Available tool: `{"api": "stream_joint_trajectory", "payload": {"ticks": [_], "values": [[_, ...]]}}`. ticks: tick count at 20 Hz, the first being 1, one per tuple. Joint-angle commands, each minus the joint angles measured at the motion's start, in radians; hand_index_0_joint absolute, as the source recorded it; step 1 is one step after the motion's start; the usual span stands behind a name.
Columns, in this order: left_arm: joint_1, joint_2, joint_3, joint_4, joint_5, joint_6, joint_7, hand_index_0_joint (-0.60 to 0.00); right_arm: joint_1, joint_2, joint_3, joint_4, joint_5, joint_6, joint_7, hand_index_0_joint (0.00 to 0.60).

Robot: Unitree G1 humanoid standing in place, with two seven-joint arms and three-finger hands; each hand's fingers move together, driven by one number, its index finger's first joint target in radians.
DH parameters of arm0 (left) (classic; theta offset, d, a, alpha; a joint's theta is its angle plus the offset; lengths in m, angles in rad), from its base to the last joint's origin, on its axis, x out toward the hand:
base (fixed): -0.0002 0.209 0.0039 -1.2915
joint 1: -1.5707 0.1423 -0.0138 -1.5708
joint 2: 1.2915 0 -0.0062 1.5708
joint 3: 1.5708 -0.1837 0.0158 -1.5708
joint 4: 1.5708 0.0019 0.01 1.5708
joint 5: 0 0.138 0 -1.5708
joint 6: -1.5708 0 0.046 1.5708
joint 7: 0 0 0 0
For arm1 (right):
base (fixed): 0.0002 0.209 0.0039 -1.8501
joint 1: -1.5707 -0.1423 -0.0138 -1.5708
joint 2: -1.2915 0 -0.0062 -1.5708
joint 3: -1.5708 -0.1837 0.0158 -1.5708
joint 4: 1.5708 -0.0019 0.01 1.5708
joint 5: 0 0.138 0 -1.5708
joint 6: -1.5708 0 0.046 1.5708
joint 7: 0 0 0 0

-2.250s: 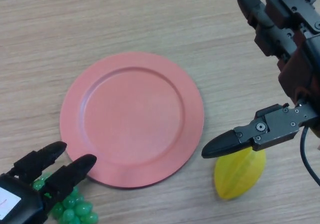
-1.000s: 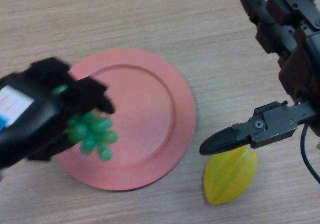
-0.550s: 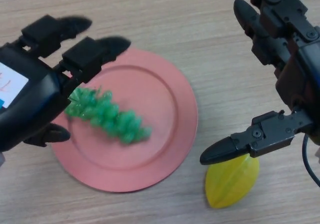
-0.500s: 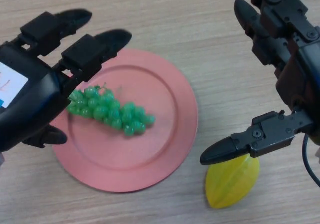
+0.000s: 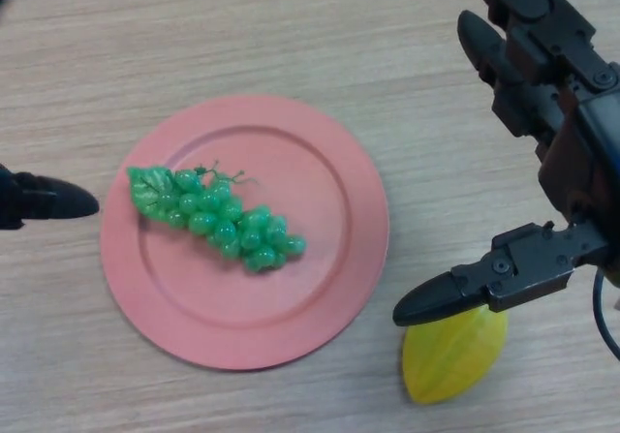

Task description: Pick up the green grapes and place it on the plate

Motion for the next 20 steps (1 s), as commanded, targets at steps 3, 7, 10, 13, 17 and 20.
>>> {"api": "stream_joint_trajectory", "payload": {"ticks": [3,7,10,13,17,20], "values": [[0.054,-0.052,0.042,-0.155,-0.463,0.303,0.132,0.0,-0.027,0.028,-0.04,-0.049,-0.066,-0.142,0.014,0.0],[0.137,-0.08,0.054,-0.187,-0.665,0.55,0.116,0.0,-0.032,0.055,-0.039,-0.049,-0.083,-0.135,0.035,0.0],[0.17,-0.101,0.043,-0.14,-0.602,0.546,0.063,0.0,-0.029,0.055,-0.04,-0.049,-0.085,-0.134,0.041,0.0],[0.178,-0.11,0.068,-0.136,-0.584,0.568,0.025,0.0,-0.026,0.058,-0.04,-0.049,-0.087,-0.133,0.043,0.0],[0.18,-0.119,0.072,-0.145,-0.582,0.574,0.017,0.0,-0.037,0.069,-0.031,-0.049,-0.107,-0.118,0.049,0.0],[0.185,-0.121,0.076,-0.143,-0.59,0.576,0.014,0.0,-0.047,0.073,-0.03,-0.049,-0.114,-0.112,0.055,0.0]]}}
